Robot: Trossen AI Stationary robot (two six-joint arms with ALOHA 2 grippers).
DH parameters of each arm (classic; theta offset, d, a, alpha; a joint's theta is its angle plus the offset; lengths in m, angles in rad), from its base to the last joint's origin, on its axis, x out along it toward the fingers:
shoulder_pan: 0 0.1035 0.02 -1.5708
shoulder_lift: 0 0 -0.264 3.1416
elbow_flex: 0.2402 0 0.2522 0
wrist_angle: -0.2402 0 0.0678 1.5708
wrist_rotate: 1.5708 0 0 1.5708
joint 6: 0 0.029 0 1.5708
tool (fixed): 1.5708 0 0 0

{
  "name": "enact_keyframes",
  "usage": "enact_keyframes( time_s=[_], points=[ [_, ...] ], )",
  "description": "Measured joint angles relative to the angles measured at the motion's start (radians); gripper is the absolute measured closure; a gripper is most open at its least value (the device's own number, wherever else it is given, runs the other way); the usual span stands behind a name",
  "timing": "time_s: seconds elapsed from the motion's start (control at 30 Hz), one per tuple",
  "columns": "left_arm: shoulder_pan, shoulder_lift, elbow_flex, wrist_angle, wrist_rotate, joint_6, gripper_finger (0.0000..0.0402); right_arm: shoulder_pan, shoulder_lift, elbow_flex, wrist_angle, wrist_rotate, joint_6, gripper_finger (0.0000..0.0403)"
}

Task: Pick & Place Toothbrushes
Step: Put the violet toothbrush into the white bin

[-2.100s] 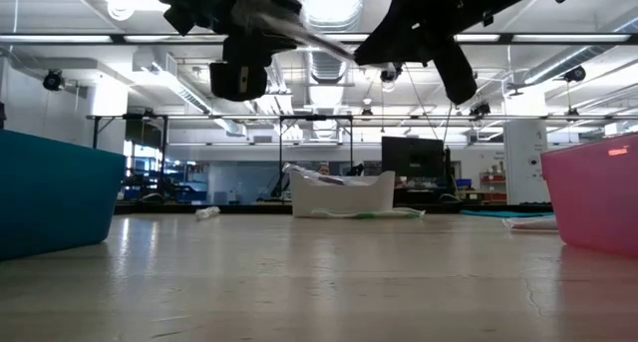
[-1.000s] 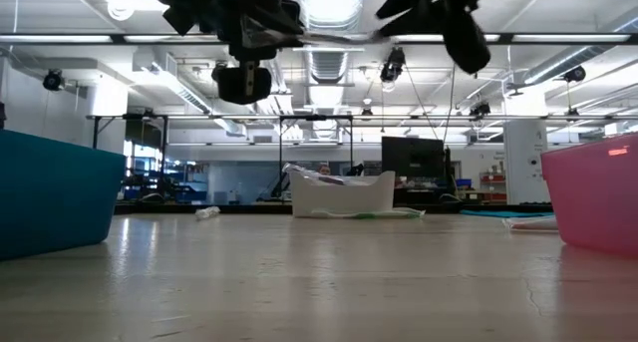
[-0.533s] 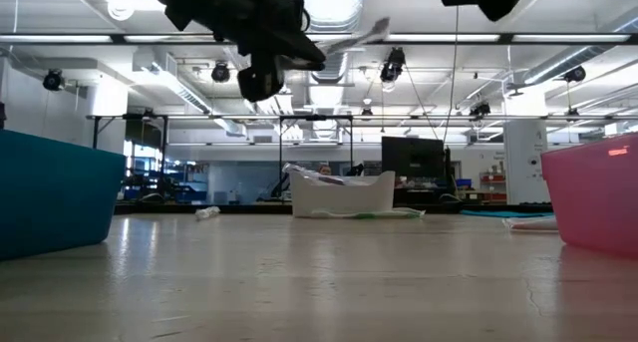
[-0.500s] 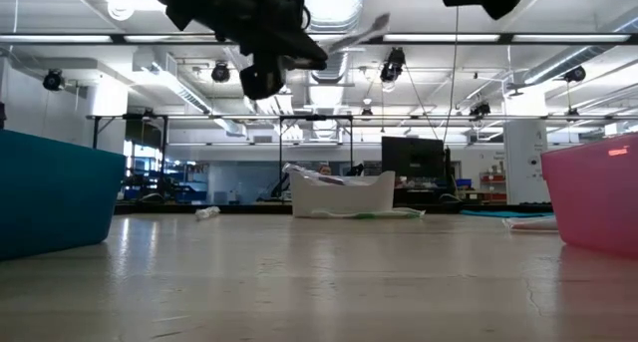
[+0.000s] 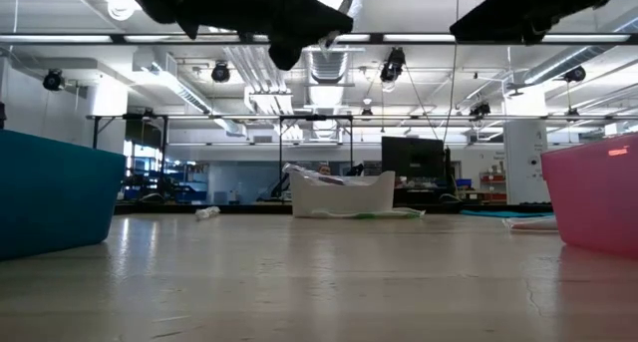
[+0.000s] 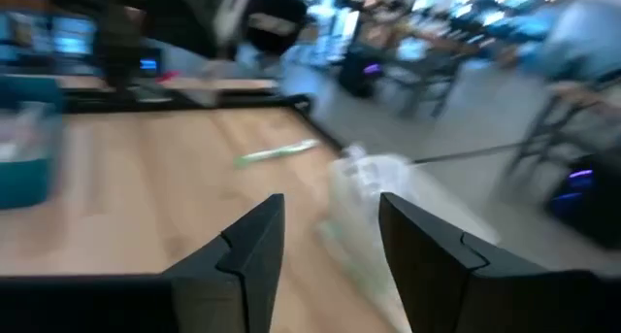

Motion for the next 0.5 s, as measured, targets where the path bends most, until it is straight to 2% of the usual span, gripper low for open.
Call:
enact_keyframes(
  time_s=[0.13,0.3,0.5],
  points=[
    [0.000,0.062,-0.019,0.113,-0.014,0.136,0.0372,-0.040,0.004,-0.043,0.059,-0.139,0.061,0.0253],
    [-0.005,0.185,-0.015,0.279,-0.012,0.271,0.0372,-0.081,0.042,-0.056,0.192,-0.249,0.027,0.0266],
    [-0.006,0.311,0.038,0.398,0.002,0.436,0.0372,-0.090,0.054,-0.056,0.297,-0.285,-0.040,0.0275]
  ],
)
